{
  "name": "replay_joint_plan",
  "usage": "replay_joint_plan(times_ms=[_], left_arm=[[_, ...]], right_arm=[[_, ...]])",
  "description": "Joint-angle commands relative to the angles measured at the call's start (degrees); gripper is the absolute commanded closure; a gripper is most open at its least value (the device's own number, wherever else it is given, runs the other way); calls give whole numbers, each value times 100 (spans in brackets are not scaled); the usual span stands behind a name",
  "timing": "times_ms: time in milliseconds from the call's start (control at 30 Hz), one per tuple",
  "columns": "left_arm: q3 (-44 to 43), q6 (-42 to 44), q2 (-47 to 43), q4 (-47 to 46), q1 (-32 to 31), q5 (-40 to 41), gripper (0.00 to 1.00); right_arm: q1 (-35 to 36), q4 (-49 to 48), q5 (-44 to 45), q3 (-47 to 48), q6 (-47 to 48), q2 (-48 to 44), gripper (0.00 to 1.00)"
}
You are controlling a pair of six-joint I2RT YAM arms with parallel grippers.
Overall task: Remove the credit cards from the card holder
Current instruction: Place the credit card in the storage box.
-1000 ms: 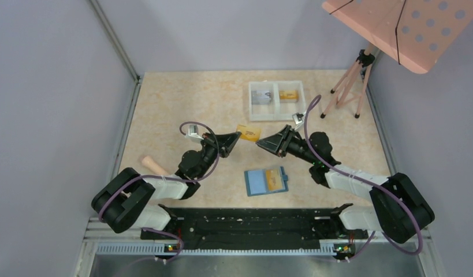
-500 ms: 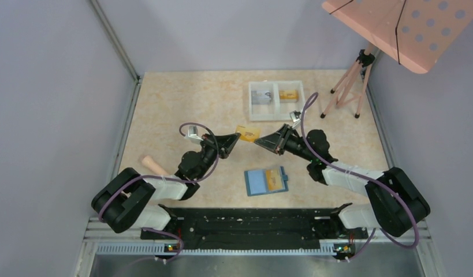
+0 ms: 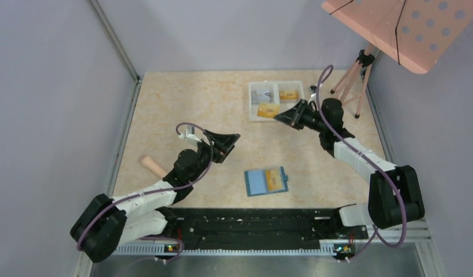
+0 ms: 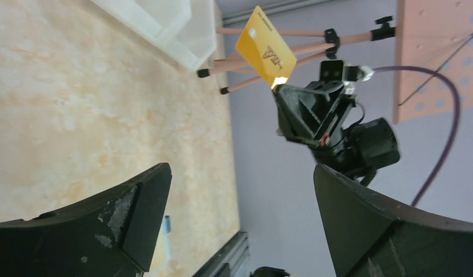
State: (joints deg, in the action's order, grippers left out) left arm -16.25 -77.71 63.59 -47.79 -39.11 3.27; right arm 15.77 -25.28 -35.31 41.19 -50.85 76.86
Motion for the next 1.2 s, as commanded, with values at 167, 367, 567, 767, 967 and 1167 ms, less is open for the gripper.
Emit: replay_joint_plan(times_ms=[167,367,567,767,967,1167], left_arm=[[-610,1529,-1436,3491,51,941,1],[-775,2035,-1970,4524,581,582,1],[-1638,3299,-1864,5780,1040,-261,1],[-2629,4405,-1405,7074,1055,-251,1],[-2801,4950,-1396,7078,1064,-822,1],[-2688,5204,-1587,6891,1064,-1273,1]], right_arm=[[-1055,3289,666,2004,2443,743,100],[-1102,3976,1484,3111,2918,1582,100],[-1098,4162,1739,3957,3073,2240,100],[-1098,4365,1493,4696,3287,3057,100],[-1099,4647,1401,5367,3420,3567,100],[-1108,4987,1198,6018,3572,4140,100]])
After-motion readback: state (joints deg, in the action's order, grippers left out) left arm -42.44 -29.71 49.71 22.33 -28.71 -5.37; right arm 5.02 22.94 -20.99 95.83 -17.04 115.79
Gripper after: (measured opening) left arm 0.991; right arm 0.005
